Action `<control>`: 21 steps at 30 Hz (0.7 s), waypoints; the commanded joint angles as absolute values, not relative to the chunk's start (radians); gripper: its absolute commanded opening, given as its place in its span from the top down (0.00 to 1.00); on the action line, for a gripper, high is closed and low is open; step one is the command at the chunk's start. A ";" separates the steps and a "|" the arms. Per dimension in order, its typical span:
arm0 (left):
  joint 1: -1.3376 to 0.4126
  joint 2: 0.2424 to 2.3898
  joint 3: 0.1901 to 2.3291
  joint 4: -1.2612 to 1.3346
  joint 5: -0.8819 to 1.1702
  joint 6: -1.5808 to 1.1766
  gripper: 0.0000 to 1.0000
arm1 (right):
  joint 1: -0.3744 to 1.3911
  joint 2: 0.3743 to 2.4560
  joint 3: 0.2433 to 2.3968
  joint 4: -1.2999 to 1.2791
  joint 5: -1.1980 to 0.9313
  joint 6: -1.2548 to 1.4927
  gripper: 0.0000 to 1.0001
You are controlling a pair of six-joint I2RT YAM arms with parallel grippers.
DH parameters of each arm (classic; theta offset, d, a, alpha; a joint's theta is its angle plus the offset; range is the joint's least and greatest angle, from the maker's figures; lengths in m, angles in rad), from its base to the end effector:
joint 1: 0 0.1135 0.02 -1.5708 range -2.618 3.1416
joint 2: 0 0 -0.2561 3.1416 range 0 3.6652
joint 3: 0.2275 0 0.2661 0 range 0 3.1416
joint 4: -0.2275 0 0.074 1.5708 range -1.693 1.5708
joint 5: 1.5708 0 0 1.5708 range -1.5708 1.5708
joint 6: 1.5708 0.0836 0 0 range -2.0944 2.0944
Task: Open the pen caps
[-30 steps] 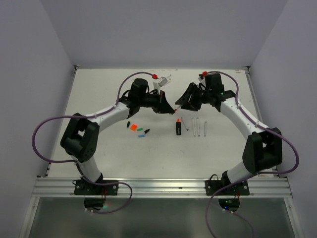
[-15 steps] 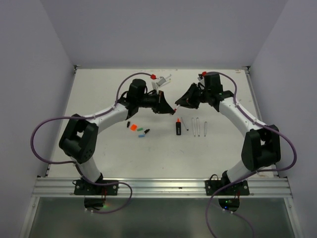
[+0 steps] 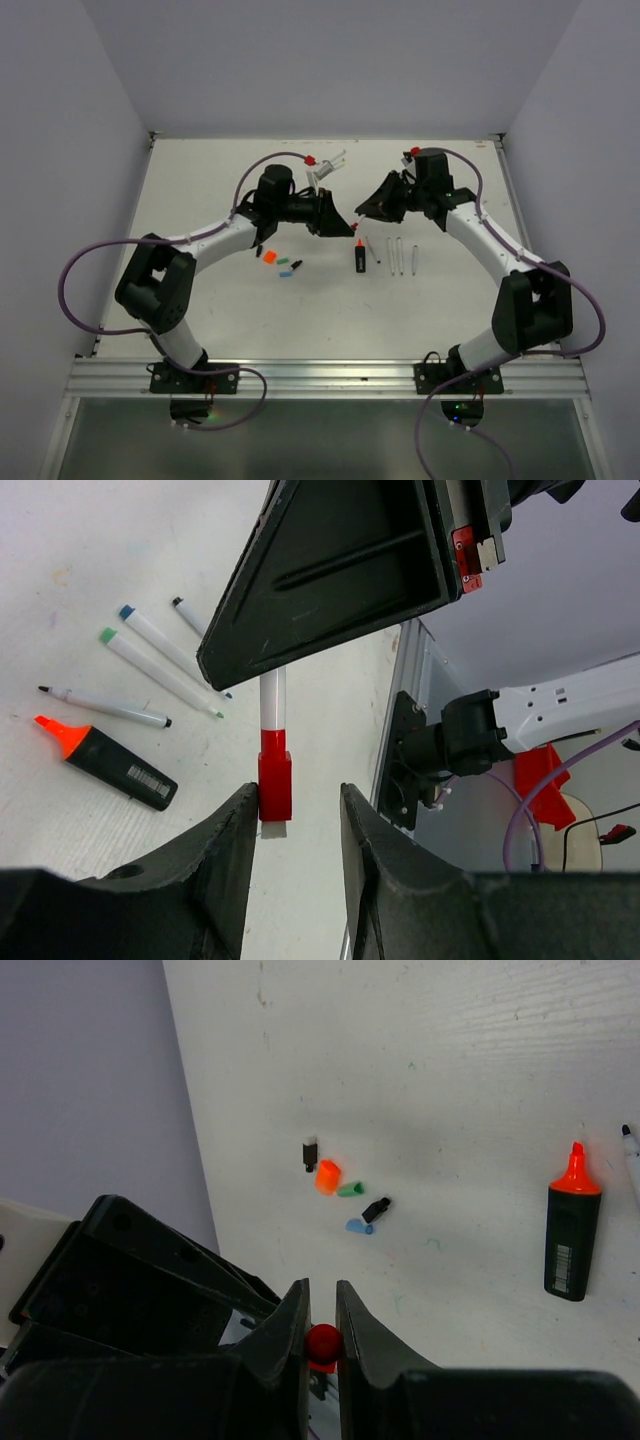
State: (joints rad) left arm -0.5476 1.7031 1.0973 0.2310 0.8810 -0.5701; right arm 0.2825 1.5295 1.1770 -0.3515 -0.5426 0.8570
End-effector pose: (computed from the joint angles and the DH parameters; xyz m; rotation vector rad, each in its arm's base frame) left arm 0.3245 -0.2734 0.2225 0.6323 2.0480 -1.5527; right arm 0.3572 0.1486 0.2420 0.3888 2.4208 1.1765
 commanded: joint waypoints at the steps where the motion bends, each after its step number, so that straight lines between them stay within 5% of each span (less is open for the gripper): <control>1: -0.558 1.666 1.091 0.298 0.925 -0.600 0.59 | 0.282 1.480 1.172 -0.321 -0.552 0.873 1.00; 14: -0.583 1.710 1.135 0.293 0.956 -0.606 0.60 | 0.291 1.454 1.120 -0.267 -0.563 0.914 1.00; 17: -0.586 1.721 1.135 0.299 0.985 -0.610 0.71 | 0.291 1.450 1.114 -0.250 -0.569 0.926 1.00; 18: -0.586 1.723 1.137 0.307 0.995 -0.614 0.87 | 0.293 1.450 1.112 -0.244 -0.571 0.930 1.00; 20: -0.588 1.727 1.140 0.310 1.029 -0.614 1.00 | 0.293 1.450 1.112 -0.239 -0.578 0.933 1.00; 21: -0.586 1.726 1.138 0.325 1.041 -0.617 1.00 | 0.293 1.450 1.112 -0.232 -0.583 0.933 1.00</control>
State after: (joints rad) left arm -0.5583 1.7283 1.0981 0.2516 0.9195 -0.5915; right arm 0.2821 1.4780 1.1095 -0.3149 -0.5545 0.8982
